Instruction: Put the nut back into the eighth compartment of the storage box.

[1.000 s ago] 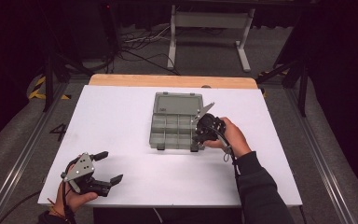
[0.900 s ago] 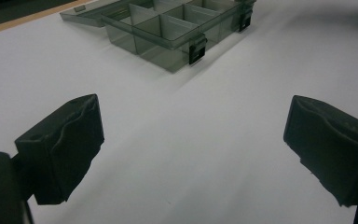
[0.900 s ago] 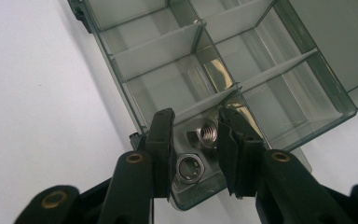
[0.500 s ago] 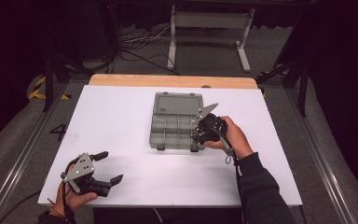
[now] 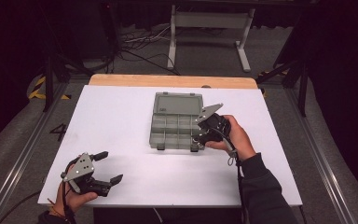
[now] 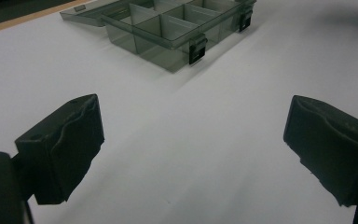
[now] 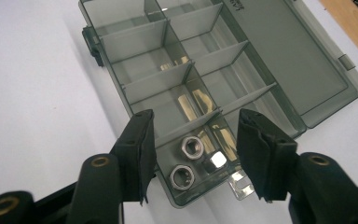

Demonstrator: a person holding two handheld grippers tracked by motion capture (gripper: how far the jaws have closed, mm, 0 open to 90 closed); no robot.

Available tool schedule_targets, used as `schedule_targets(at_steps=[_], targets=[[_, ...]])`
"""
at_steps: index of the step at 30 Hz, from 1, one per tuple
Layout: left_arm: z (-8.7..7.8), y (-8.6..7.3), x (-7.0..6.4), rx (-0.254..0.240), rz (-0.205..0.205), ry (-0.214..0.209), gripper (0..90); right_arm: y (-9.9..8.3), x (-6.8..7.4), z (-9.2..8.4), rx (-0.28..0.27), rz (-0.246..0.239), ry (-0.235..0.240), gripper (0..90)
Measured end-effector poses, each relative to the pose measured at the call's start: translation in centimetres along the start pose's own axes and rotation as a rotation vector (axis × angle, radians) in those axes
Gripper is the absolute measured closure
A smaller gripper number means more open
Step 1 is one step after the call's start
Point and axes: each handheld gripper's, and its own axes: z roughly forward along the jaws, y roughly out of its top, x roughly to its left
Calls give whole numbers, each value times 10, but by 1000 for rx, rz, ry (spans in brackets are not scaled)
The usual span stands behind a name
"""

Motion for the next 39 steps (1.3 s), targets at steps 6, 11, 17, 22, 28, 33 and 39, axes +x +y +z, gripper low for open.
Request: schedule_targets(at_steps=[6,11,17,22,28,33,39], targets=[[0,0,0,-1,-1,0,56,0,2,-3,-16,1,-12,410],[-1,-1,2,-4,-3,6,56,-2,2,-8,-41,2,-32,379],[-2,-1,2,-5,-3,10,55,-6,4,-11,-69,-9,-56,326],[-2,-1,2,-7,-7,10,55,-10,6,-15,-124,-16,-83,271],[-2,0,3,-9,-2,11,55,-14,10,-19,-161,-26,-97,221],[-2,0,3,-9,-2,10,55,-17,15,-20,-169,-44,-112,200],[-2,1,3,-12,2,12,55,-23,19,-23,-202,-43,-129,165]])
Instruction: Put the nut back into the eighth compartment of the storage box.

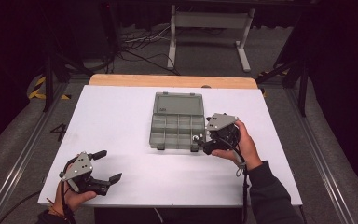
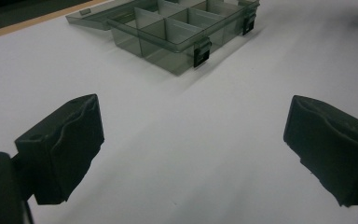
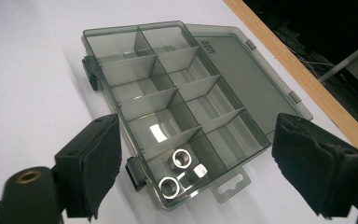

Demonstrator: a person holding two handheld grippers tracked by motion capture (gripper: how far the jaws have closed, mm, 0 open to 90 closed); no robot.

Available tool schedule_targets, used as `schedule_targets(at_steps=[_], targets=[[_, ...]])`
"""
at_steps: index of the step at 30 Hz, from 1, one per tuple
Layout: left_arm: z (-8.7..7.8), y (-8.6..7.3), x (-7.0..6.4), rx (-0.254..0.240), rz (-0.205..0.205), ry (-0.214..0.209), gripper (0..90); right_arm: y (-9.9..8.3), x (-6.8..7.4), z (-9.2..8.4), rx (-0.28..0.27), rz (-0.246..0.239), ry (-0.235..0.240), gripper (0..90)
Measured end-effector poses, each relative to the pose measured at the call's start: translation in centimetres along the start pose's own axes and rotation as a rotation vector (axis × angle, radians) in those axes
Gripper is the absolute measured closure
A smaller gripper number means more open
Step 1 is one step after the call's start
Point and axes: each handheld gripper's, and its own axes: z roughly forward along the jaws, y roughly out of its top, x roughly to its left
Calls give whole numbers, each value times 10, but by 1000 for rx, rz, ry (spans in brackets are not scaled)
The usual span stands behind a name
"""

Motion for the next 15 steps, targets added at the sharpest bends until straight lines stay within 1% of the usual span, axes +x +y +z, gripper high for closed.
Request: schedule_targets(at_steps=[3,10,14,15], targets=[[-1,0,0,-2,-4,-2,55,-3,2,-3,-17,0,-11,152],[-1,0,0,-3,-8,-1,54,-11,3,-7,-25,8,-23,128],[-1,0,1,-2,-7,0,54,-17,4,-11,-46,20,-33,116],[-1,0,0,-2,-8,0,54,-18,5,-12,-47,16,-32,114]])
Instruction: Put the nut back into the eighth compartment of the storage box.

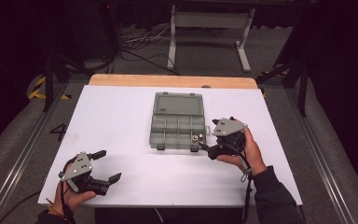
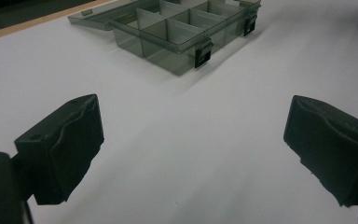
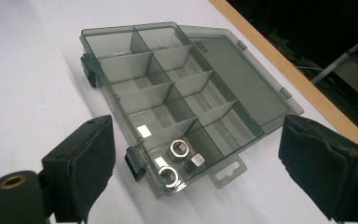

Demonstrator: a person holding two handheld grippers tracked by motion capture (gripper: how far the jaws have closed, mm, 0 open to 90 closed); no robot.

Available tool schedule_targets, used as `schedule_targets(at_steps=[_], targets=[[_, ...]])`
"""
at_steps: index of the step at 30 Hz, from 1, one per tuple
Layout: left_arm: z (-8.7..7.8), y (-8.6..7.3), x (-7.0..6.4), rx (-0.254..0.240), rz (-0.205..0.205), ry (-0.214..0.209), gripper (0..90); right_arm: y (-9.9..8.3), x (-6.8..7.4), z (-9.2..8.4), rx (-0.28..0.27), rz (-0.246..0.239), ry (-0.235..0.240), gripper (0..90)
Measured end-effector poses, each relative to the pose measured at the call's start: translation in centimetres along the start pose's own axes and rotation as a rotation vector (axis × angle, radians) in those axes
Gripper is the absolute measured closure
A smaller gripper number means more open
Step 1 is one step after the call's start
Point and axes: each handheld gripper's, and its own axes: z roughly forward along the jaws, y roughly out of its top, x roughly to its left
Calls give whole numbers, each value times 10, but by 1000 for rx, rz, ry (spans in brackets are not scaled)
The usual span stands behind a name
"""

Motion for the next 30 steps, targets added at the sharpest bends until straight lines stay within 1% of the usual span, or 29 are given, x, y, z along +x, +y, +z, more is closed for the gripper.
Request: schedule_targets(at_steps=[2,5,7,12,17,18,20,24,26,30], targets=[[0,0,0,1,2,-1,54,-1,0,0,-1,-1,2,111],[1,0,0,0,5,0,54,-7,3,-2,-18,-1,-2,96],[1,0,0,0,4,-1,54,-10,4,-4,-24,4,-29,81],[2,1,0,0,2,-4,54,-18,8,-6,-42,3,-26,76],[4,1,1,0,5,-8,54,-30,12,-8,-74,14,-41,68],[4,1,1,0,6,-11,53,-31,12,-8,-77,17,-45,68],[5,2,1,0,3,-12,52,-35,14,-8,-77,21,-71,63],[6,2,1,-1,5,-12,52,-42,16,-10,-79,21,-73,63],[7,3,1,-1,6,-14,52,-47,16,-13,-83,33,-82,62],[7,3,2,2,5,-14,48,-57,16,-17,-97,55,-83,61]])
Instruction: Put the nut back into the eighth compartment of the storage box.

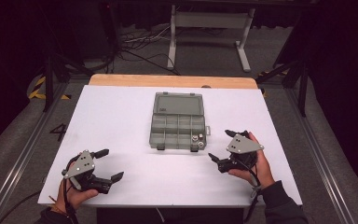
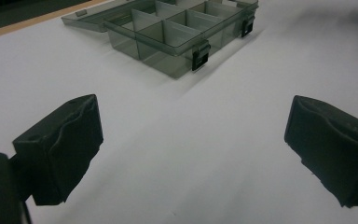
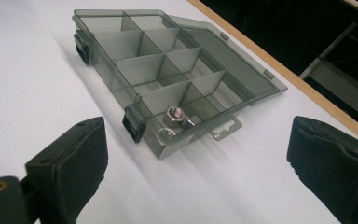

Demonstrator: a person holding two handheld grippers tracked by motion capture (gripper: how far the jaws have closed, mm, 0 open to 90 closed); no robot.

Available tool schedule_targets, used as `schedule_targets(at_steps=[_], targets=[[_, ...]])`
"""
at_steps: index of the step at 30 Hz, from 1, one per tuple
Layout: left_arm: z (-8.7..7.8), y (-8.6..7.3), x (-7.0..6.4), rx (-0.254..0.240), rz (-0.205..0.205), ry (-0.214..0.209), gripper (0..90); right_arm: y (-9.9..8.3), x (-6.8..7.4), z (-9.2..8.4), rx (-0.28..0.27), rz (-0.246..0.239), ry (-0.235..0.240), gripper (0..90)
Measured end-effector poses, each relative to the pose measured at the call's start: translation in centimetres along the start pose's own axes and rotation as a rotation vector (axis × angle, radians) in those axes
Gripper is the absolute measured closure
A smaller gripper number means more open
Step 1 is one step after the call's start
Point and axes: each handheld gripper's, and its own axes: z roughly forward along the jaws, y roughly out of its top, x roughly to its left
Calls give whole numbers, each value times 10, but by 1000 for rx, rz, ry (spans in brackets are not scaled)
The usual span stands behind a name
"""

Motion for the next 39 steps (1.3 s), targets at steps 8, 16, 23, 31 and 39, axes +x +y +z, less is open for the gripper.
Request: schedule_targets(at_steps=[8,16,23,31,39], targets=[[0,0,1,-4,-1,3,45,-20,2,-8,0,34,5,61],[1,1,1,-4,1,-3,45,-31,6,-15,-5,41,-22,61],[1,2,2,-11,1,3,44,-41,2,-26,-11,74,-44,61],[1,3,4,-20,1,8,44,-53,4,-33,21,69,-72,61],[-1,3,5,-25,-7,16,43,-63,4,-37,34,83,-89,61]])
